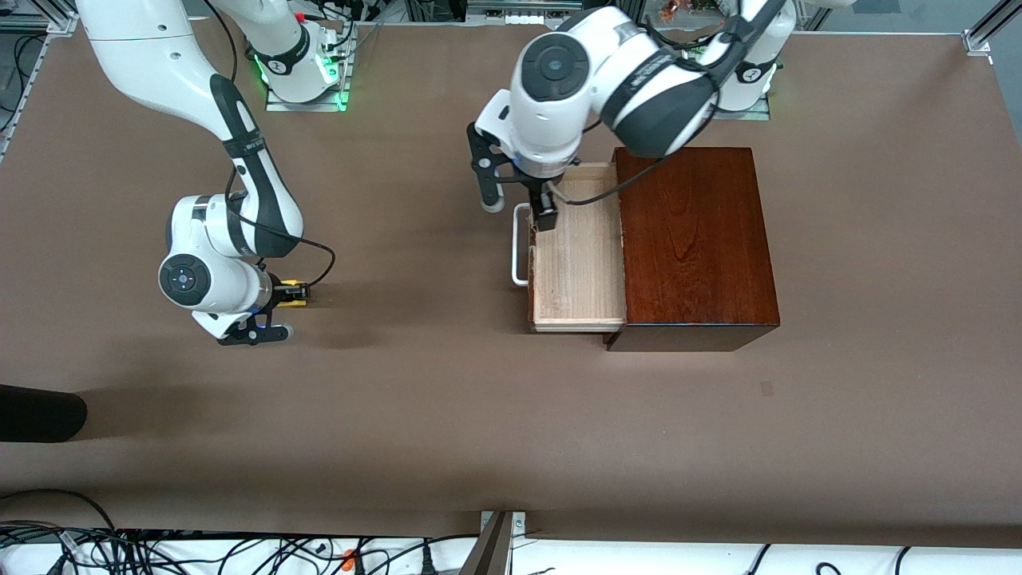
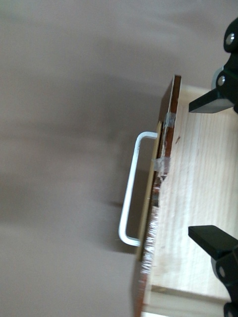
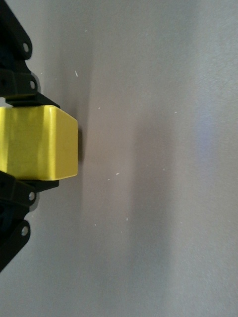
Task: Open drawer, take yellow block, close drawer
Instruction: 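Place the cube on the table while the left gripper reaches the drawer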
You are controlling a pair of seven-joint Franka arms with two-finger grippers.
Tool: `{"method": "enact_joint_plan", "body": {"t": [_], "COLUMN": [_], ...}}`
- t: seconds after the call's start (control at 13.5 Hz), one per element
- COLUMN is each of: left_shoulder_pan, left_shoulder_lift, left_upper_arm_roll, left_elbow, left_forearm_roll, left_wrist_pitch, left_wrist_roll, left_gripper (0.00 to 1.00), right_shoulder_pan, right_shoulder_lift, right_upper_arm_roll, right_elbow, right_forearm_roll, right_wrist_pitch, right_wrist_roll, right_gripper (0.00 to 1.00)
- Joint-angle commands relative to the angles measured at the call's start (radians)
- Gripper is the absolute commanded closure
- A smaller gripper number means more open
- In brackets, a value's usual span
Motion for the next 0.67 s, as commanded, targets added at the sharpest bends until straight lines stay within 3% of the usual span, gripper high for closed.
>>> {"method": "enact_joint_plan", "body": {"t": [0.0,0.15,0.59], "left_shoulder_pan": [-0.063,-0.1,-0.124], "left_shoulder_lift": [0.069,0.113,0.211], "left_upper_arm_roll": [0.005,0.005,0.009], "left_elbow": [0.043,0.043,0.044], "left_forearm_roll": [0.055,0.096,0.194], "left_wrist_pitch": [0.037,0.063,0.101], "left_wrist_roll": [0.168,0.208,0.197], "left_gripper": [0.0,0.0,0.0], "right_shoulder_pan": [-0.008,-0.006,-0.008], "right_shoulder_lift": [-0.042,-0.05,-0.168], "right_upper_arm_roll": [0.006,0.006,-0.017], "right_elbow": [-0.04,-0.032,0.041], "right_forearm_roll": [0.014,0.014,0.014], "right_wrist_pitch": [0.014,0.005,-0.131], "right_wrist_roll": [-0.029,-0.029,-0.019], "right_gripper": [0.29,0.01,0.0]}}
